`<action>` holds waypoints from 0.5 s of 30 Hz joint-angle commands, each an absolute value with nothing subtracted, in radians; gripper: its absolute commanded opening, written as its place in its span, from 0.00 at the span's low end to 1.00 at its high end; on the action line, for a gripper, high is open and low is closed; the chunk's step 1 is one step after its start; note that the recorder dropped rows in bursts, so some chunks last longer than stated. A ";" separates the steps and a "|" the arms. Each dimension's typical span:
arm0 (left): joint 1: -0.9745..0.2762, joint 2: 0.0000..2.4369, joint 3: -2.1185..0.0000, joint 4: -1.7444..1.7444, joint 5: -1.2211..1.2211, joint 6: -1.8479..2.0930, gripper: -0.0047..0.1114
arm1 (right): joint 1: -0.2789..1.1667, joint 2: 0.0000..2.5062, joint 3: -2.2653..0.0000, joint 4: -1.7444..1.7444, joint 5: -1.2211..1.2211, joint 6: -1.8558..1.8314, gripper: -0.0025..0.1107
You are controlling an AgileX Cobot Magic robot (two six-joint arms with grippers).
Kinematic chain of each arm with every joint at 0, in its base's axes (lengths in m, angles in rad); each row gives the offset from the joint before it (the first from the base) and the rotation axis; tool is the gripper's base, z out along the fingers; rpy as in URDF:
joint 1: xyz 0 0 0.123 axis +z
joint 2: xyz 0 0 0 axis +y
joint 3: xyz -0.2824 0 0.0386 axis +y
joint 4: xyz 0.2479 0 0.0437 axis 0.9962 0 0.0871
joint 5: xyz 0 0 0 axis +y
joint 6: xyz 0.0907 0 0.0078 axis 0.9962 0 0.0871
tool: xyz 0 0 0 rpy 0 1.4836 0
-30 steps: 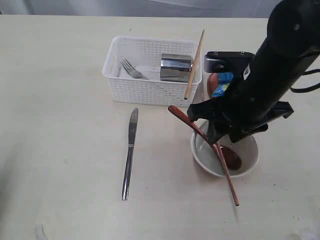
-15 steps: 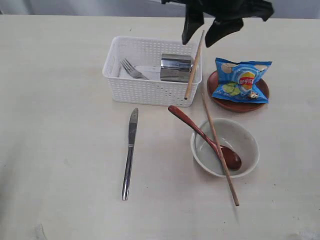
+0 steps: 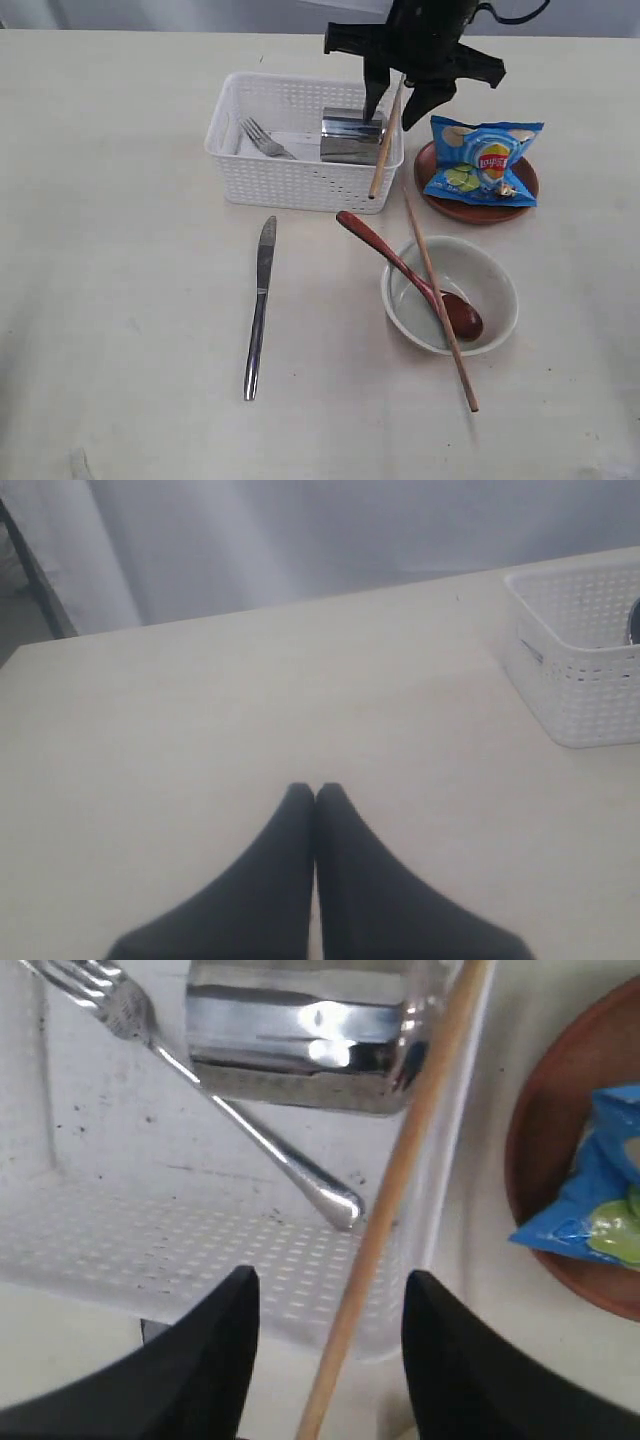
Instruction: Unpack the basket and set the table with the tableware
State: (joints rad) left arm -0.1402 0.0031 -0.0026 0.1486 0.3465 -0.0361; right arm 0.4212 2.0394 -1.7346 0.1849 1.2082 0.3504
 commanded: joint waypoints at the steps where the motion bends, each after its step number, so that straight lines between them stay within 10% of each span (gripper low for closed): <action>1: -0.140 0.000 0.000 0.153 0.344 -0.041 0.04 | 0.403 2.035 -1.744 0.178 1.221 0.337 0.41; 15: -0.140 0.000 0.000 0.153 0.344 -0.041 0.04 | 0.424 2.077 -1.744 0.208 1.221 0.318 0.41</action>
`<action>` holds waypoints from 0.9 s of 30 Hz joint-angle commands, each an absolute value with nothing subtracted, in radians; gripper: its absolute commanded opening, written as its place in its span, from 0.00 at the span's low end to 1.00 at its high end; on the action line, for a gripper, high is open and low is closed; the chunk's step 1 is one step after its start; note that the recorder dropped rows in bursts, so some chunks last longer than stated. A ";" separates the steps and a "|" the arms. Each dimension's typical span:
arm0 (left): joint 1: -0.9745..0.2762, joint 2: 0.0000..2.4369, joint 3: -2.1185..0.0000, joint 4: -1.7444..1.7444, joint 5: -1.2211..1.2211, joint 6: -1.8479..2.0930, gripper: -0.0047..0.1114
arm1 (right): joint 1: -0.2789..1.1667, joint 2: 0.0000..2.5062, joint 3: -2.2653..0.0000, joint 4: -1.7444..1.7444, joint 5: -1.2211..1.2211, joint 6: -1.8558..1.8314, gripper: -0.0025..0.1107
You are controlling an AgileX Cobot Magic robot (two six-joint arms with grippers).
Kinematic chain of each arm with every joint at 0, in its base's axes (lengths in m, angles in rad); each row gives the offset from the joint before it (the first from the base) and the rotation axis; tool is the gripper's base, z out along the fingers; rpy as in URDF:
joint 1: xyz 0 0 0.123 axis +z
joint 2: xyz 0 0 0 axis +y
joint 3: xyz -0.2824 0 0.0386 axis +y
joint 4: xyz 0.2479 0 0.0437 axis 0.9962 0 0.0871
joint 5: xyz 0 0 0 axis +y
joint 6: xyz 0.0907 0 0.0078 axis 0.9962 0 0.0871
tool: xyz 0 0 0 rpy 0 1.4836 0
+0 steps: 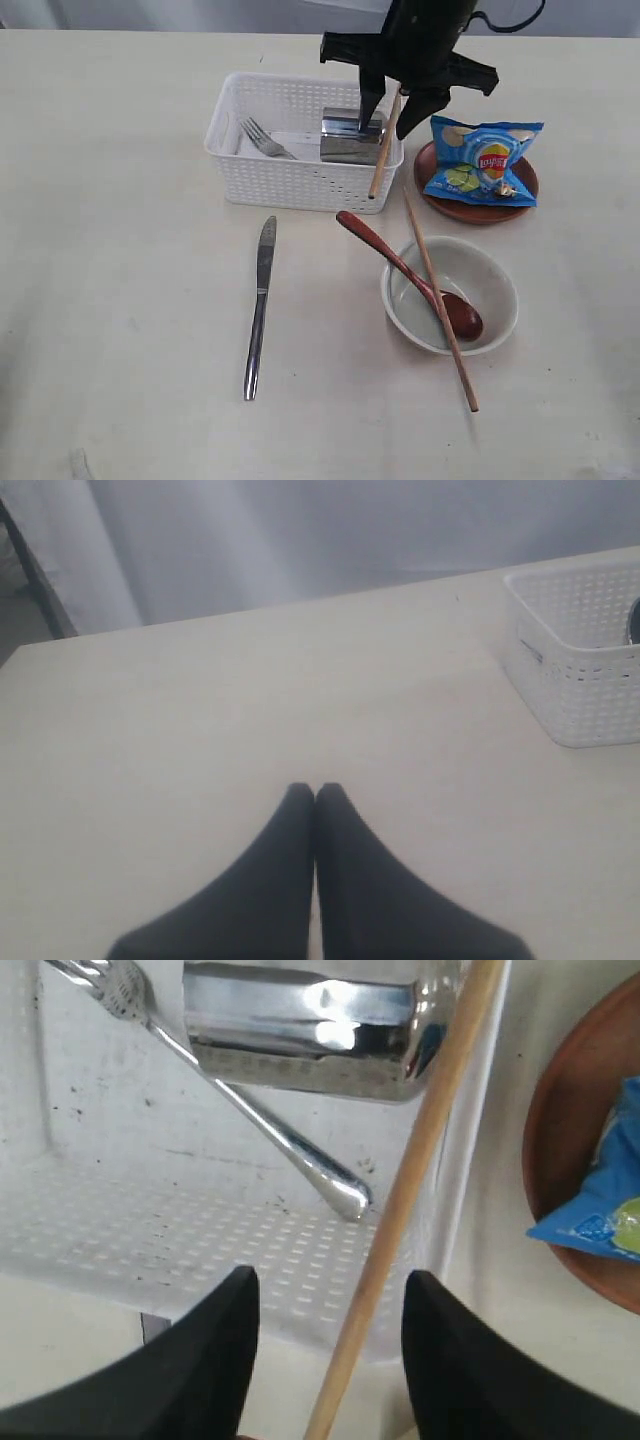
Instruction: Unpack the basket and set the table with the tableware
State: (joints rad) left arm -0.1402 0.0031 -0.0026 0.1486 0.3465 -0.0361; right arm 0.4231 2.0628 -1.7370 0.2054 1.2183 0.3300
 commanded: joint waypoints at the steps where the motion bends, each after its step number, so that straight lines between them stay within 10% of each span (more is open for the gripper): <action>1: -0.140 0.000 0.000 0.153 0.344 -0.041 0.04 | 0.424 2.079 -1.744 0.208 1.221 0.318 0.41; 27: -0.140 0.000 0.000 0.153 0.344 -0.041 0.04 | 0.424 2.079 -1.744 0.200 1.221 0.307 0.41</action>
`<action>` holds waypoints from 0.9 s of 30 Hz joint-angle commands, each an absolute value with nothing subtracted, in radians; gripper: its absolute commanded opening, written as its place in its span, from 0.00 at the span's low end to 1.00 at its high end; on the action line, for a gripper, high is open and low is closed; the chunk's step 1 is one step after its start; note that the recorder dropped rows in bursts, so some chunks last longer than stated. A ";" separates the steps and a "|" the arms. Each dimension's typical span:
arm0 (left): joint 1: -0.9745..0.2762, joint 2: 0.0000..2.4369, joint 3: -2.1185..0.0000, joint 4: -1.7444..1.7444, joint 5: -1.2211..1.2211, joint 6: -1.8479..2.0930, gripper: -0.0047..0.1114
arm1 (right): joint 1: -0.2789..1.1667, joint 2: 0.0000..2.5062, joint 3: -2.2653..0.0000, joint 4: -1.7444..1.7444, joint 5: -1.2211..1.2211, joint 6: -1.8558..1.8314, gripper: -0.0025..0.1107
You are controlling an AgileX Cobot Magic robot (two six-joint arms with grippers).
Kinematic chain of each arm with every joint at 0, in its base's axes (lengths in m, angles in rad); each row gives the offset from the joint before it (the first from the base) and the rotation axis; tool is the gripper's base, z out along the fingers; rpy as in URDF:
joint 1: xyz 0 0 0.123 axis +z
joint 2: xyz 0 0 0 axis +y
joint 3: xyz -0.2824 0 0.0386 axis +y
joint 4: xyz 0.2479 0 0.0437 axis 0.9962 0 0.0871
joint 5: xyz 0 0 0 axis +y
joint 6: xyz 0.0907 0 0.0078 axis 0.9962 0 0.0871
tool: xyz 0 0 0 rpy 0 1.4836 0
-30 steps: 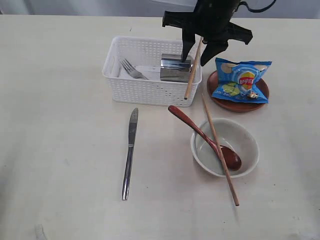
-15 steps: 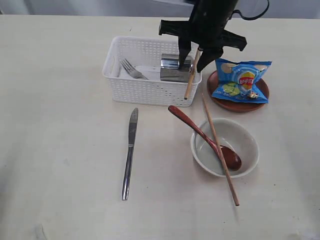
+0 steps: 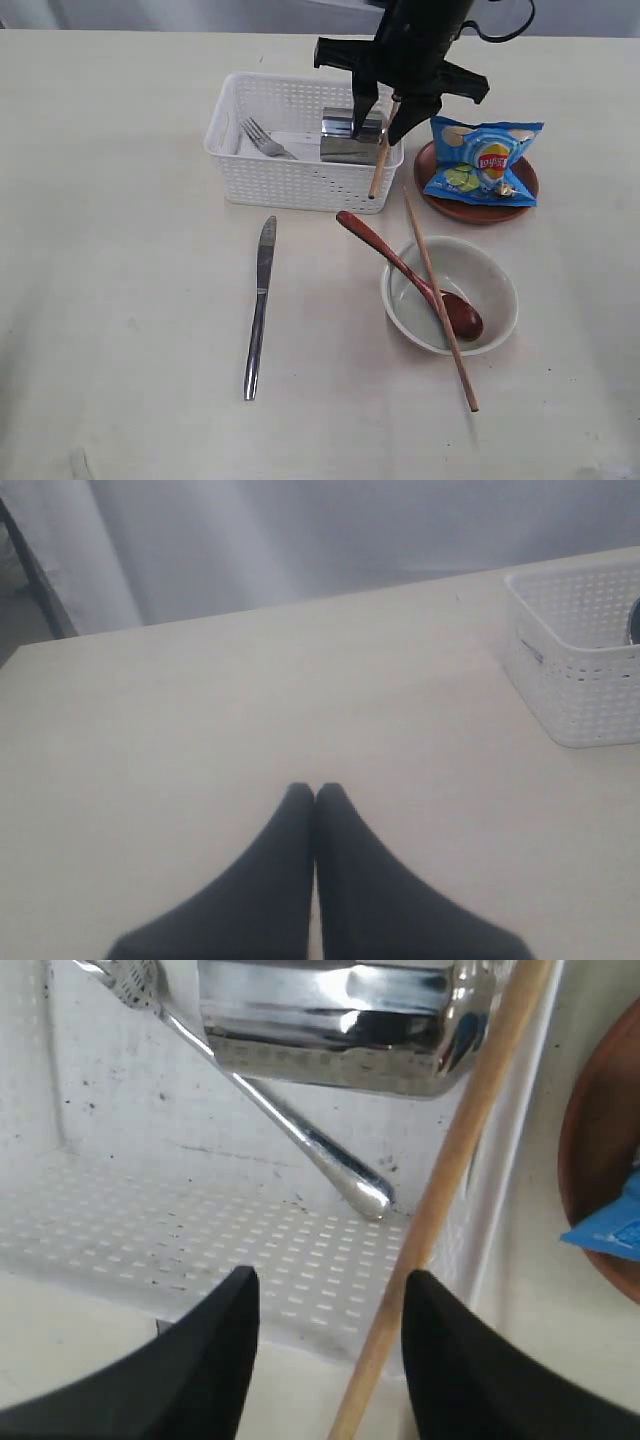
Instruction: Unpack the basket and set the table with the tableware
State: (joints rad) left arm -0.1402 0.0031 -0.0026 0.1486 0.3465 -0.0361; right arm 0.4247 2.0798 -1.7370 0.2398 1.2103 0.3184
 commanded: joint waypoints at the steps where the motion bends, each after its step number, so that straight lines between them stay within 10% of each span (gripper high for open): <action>1: -0.140 0.000 0.000 0.153 0.344 -0.041 0.04 | 0.424 2.079 -1.744 0.197 1.221 0.309 0.41; 22: -0.140 0.000 0.000 0.153 0.344 -0.041 0.04 | 0.447 2.110 -1.744 0.192 1.180 0.309 0.40; 27: -0.140 0.000 0.000 0.153 0.344 -0.041 0.04 | 0.447 2.119 -1.744 0.179 1.174 0.307 0.22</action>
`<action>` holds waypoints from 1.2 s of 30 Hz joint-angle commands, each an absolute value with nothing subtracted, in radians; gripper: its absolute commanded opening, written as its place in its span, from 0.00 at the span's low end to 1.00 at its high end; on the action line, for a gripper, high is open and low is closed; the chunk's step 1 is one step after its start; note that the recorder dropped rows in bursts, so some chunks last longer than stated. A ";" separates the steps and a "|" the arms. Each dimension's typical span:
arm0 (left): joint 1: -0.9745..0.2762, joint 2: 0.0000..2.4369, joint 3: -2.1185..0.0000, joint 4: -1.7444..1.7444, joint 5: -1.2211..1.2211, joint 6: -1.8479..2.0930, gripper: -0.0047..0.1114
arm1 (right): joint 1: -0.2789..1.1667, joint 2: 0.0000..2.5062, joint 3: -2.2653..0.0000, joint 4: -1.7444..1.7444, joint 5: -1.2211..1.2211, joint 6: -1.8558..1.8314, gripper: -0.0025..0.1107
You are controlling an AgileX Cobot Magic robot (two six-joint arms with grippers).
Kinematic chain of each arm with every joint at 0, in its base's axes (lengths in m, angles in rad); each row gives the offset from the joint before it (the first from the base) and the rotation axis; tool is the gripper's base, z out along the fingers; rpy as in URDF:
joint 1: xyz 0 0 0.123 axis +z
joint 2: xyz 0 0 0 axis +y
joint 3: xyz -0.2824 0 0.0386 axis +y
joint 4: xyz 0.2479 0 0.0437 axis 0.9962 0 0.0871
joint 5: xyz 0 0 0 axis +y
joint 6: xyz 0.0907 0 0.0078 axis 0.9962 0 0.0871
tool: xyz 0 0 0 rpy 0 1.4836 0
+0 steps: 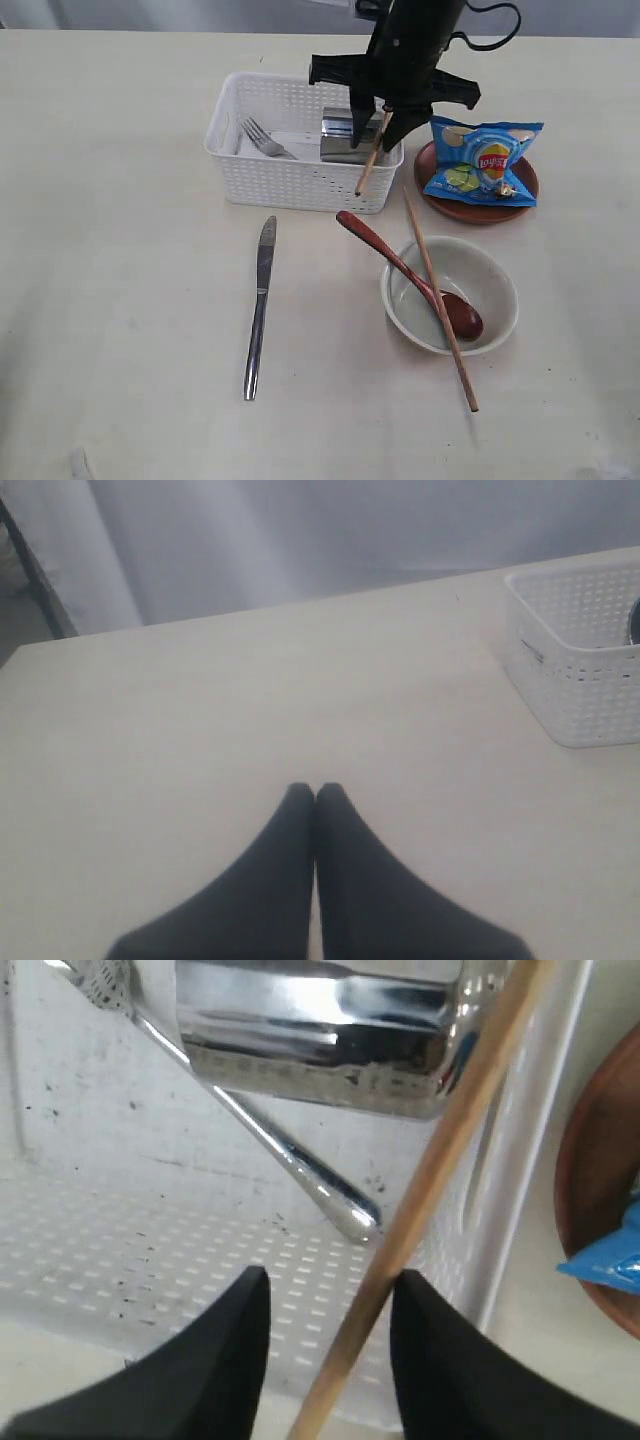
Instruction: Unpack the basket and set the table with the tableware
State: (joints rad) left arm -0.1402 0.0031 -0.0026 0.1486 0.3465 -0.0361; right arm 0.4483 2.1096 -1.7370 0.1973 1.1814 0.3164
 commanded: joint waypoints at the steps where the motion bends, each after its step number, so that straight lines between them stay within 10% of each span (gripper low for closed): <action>1: -0.140 0.000 0.000 0.153 0.344 -0.041 0.04 | 0.447 2.121 -1.744 0.174 1.174 0.305 0.18; 4: -0.140 0.000 0.000 0.153 0.344 -0.041 0.04 | 0.447 2.133 -1.744 0.170 1.178 0.284 0.02; 22: -0.140 0.000 0.000 0.145 0.344 -0.041 0.04 | 0.460 1.864 -1.703 0.071 1.221 0.212 0.02; 36: -0.140 0.000 0.000 0.145 0.344 -0.041 0.04 | 0.455 1.452 -0.926 0.129 1.057 0.241 0.02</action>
State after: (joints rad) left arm -0.1402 0.0031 -0.0026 0.1486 0.3465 -0.0361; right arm 0.4593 1.4530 -1.0115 0.0948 1.1512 0.2351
